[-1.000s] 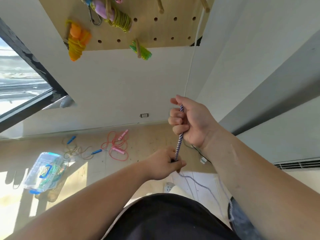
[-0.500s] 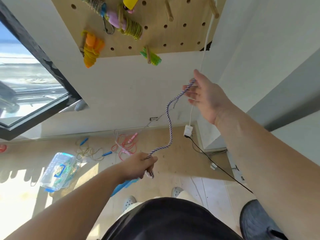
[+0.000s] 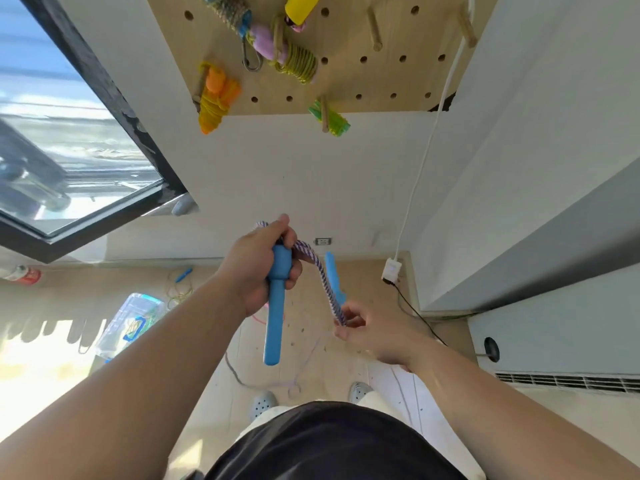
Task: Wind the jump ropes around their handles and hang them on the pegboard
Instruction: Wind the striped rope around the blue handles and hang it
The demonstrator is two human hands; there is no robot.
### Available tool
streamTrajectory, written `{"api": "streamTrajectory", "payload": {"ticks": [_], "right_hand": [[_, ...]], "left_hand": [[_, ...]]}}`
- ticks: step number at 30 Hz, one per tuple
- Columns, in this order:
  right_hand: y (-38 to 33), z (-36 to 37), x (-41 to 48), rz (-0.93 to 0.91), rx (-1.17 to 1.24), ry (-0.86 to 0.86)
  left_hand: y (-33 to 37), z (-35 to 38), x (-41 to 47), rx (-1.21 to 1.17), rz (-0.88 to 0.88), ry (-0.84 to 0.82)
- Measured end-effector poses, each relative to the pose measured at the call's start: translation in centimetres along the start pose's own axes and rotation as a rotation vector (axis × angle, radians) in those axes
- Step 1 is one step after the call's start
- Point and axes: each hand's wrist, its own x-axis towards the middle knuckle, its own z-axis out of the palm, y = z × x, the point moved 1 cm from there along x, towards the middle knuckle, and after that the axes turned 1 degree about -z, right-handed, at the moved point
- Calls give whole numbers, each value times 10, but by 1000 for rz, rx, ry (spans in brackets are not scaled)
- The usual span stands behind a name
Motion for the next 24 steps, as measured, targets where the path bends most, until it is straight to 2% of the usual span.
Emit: {"api": "streamTrajectory", "payload": {"ticks": [3,7,11,14,19,22,24], "right_hand": [[13,-5,1,-30,-170,89],[33,-10,4,-79,-219,193],[66,-15,13,43,-394,149],[79,-22,9,137,-418,129],[92,-30,11,175,-454,156],[83,-32,14,188,-400,279],[59,-27,10,131,-332,376]], "left_hand": [[7,-2,-1,-24,16,30],[7,-6,-5,-2,-15,81],[7,-12,-8,23,-1,134],[11,-16,-10,66,7,138],[15,-9,-18,17,-41,81],[18,4,-24,-32,-74,23],[18,14,-27,-61,-97,-21]]}}
